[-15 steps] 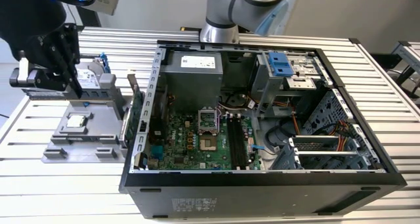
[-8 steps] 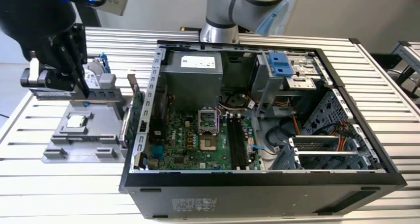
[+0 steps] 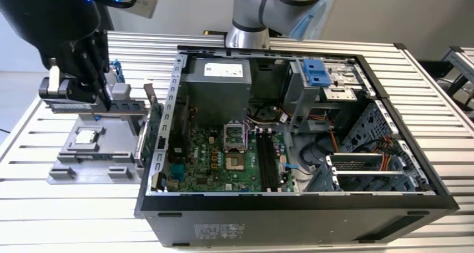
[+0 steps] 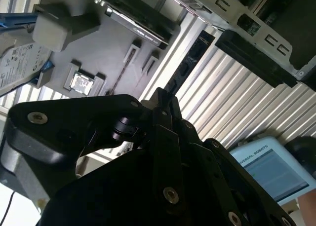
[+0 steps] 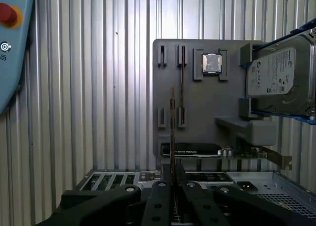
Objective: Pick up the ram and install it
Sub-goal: 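Pick up the ram and move it above insertion slot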
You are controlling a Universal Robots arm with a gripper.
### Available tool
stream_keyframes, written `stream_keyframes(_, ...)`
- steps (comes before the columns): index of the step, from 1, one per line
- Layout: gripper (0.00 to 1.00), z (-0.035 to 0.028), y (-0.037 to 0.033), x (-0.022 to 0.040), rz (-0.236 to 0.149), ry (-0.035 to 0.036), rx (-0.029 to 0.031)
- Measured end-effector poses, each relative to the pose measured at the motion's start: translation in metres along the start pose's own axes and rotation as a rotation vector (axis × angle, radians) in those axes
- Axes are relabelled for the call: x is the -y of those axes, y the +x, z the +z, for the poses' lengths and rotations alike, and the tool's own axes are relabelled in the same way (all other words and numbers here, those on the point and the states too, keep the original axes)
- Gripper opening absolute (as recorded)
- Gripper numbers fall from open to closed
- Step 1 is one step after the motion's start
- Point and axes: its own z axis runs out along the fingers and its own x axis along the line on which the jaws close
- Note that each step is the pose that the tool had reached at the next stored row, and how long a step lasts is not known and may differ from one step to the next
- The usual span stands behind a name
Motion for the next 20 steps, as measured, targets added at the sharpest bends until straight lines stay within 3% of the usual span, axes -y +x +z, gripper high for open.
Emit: stream_keyframes(20,0.00,-0.0004,-0.0004,0.0432,0.000,-0.0058,-0.0001)
